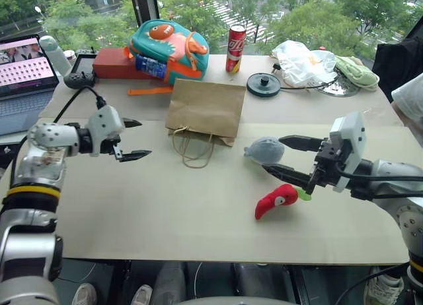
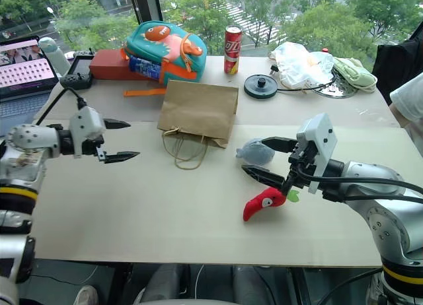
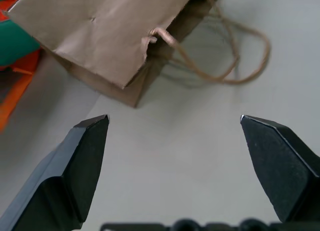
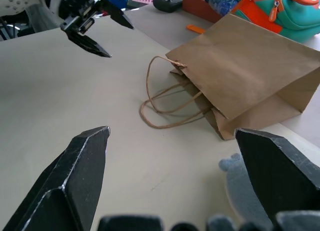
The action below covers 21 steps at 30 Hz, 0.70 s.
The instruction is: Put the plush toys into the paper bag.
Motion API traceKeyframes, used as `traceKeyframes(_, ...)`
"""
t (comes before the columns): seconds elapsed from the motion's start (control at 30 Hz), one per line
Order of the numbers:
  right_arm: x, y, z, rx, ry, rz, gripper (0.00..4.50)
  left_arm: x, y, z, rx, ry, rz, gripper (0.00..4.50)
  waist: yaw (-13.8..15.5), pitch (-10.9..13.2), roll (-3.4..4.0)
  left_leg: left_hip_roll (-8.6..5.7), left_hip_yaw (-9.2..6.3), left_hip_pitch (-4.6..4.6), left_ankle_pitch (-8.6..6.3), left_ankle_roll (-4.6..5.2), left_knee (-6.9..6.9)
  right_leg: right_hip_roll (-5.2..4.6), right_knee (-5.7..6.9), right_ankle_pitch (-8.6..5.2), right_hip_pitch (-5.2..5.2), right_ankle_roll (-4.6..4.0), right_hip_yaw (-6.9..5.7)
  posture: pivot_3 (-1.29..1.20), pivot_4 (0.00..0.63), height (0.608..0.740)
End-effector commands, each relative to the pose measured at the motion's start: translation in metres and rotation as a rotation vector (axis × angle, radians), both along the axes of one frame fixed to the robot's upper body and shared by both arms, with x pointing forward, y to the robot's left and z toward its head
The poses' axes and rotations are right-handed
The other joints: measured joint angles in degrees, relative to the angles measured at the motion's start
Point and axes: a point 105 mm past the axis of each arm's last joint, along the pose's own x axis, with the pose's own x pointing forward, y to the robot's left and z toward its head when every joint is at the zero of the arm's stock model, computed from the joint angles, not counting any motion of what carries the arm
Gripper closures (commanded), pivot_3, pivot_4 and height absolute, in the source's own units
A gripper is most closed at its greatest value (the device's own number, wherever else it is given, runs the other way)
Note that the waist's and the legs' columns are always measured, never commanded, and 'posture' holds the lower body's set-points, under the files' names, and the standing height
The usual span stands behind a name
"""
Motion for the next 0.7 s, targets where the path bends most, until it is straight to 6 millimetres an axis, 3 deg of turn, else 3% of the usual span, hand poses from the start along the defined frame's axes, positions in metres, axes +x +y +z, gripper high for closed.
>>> traceKeyframes(0.03, -0.005, 0.0, 0.009, 0.006, -0.05, -0.027, 0.06, 0.021, -0.02, 0.01, 0.11, -0.206, -0.052, 0.0, 0.3, 0.0, -0.01, -0.01, -0.01, 0.0, -0.01, 0.01, 0.01, 0.0, 0.0, 0.0, 0.01, 0.01, 0.0, 0.0, 0.15, 0.728)
traceKeyframes(0.33, -0.01, 0.004, 0.013, 0.026, -0.081, -0.079, 0.06, 0.044, -0.069, -0.006, 0.249, -0.388, -0.122, 0.0, 0.5, 0.0, -0.02, -0.03, -0.1, -0.02, -0.02, 0.04, 0.06, 0.01, 0.06, 0.02, 0.02, 0.04, 0.0, 0.0, 0.15, 0.728)
traceKeyframes(0.47, -0.011, 0.003, 0.011, 0.028, -0.079, -0.1, 0.06, 0.045, -0.089, -0.002, 0.191, -0.408, -0.156, 0.0, 0.5, 0.0, -0.02, -0.05, -0.11, -0.03, -0.03, 0.04, 0.08, 0.01, 0.07, 0.03, 0.04, 0.06, 0.0, 0.0, 0.15, 0.728)
traceKeyframes(0.7, -0.009, 0.0, 0.01, 0.034, -0.084, -0.132, 0.06, 0.043, -0.097, -0.004, 0.175, -0.388, -0.193, 0.0, 0.3, 0.0, -0.02, -0.05, -0.12, -0.01, -0.02, 0.04, 0.1, 0.02, 0.11, 0.03, 0.06, 0.06, 0.0, 0.0, 0.15, 0.728)
